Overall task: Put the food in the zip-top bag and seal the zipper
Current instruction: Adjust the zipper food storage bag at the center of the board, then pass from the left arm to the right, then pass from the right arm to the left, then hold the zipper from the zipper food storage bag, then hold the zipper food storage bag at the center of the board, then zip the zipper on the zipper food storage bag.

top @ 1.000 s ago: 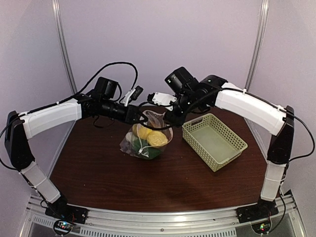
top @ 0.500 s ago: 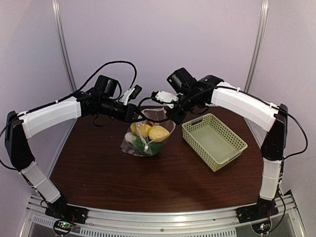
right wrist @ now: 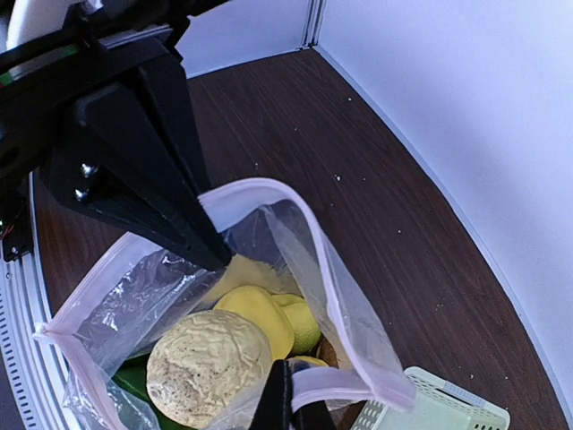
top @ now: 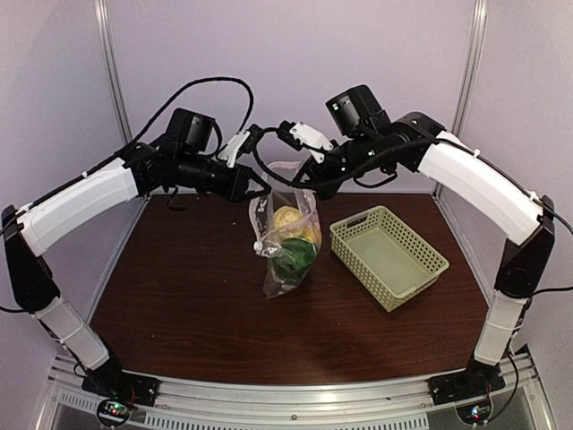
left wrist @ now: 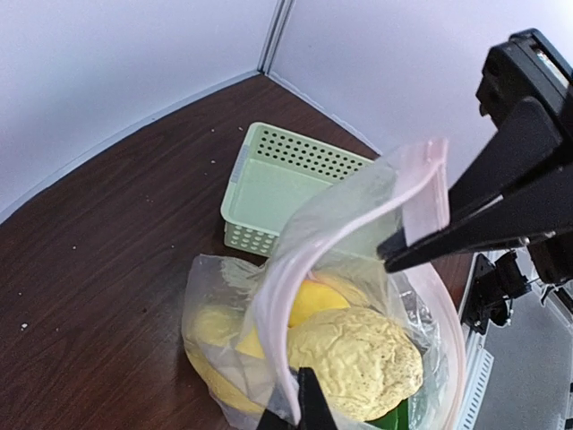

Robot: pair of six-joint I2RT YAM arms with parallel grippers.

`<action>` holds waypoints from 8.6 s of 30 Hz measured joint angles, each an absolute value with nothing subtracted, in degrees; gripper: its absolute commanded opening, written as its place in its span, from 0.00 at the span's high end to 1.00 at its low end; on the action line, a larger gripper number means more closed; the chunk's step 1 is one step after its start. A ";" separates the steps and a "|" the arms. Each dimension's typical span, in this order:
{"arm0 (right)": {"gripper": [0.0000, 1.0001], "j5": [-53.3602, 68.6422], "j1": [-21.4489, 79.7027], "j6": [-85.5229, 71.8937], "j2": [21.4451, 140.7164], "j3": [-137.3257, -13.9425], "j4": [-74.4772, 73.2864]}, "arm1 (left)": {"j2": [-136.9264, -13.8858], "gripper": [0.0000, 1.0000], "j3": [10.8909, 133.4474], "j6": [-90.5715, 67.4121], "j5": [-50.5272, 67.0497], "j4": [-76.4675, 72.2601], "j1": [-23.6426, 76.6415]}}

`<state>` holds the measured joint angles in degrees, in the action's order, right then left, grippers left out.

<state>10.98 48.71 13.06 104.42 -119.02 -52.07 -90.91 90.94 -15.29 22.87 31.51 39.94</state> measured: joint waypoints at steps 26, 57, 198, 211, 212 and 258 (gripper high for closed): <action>0.34 26.15 51.05 37.63 89.82 -107.28 -64.38 | -95.61 1.00 92.90 -2.85 26.50 41.74 38.72; 1.00 -13.21 71.26 51.62 102.69 -96.57 -54.92 | -95.59 1.00 93.51 -3.55 35.42 41.45 38.68; 0.76 32.12 58.00 32.82 114.26 -131.04 -55.05 | -61.56 1.00 50.37 -1.37 28.93 4.45 44.31; 0.99 32.58 58.02 33.10 114.26 -131.13 -55.86 | -61.54 0.91 50.37 -1.37 28.01 4.60 44.31; 0.99 32.56 58.00 33.15 114.26 -131.13 -55.88 | -61.54 0.84 50.37 -1.37 27.79 4.60 44.31; 1.00 25.65 55.83 34.98 110.34 -123.94 -55.53 | -57.65 1.00 47.62 -1.56 18.02 2.61 44.91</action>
<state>25.65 55.83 34.98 110.34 -123.94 -55.53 -57.65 47.62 -1.56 18.02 2.61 44.91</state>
